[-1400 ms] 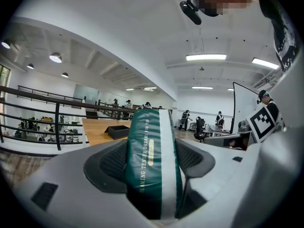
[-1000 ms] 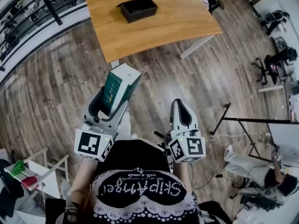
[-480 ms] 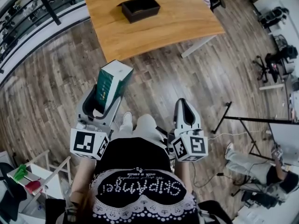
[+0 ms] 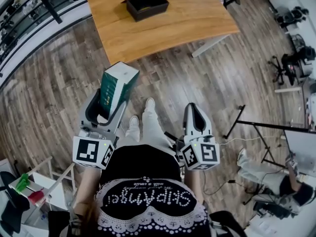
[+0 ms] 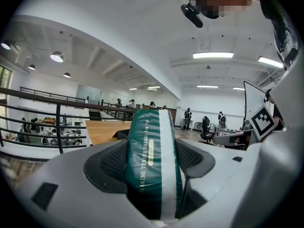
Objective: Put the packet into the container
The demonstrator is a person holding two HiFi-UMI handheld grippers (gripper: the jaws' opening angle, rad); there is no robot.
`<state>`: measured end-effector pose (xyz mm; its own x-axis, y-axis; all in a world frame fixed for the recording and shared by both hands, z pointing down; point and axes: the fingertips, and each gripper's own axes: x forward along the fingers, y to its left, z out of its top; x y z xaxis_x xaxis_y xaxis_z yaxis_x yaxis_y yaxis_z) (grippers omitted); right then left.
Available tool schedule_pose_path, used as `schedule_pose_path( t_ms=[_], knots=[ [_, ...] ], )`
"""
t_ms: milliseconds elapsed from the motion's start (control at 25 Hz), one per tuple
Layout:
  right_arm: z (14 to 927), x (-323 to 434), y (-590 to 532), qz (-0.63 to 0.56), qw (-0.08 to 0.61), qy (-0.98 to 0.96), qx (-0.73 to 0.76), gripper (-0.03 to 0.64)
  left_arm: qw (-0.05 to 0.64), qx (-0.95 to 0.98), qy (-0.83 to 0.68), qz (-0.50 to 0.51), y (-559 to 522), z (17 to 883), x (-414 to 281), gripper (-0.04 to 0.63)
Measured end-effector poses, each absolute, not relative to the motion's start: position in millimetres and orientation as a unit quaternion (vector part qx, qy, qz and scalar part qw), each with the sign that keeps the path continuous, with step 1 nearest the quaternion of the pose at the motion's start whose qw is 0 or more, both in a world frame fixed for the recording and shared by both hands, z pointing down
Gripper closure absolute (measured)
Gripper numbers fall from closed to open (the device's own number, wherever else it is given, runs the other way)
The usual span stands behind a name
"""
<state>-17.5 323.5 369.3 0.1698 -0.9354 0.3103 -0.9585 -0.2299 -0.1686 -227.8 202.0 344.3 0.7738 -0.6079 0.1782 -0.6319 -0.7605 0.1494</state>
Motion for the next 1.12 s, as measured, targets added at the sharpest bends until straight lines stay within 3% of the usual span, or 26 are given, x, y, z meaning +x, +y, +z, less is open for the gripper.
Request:
schedule_pose_path(
  t_ms=[1120],
  knots=[
    [361.9,99.6,184.9,0.162,0.032,-0.695,0.7,0.575,0.083,0.91,-0.404,0.037,104.3,328.7,-115.4,0.256]
  ],
)
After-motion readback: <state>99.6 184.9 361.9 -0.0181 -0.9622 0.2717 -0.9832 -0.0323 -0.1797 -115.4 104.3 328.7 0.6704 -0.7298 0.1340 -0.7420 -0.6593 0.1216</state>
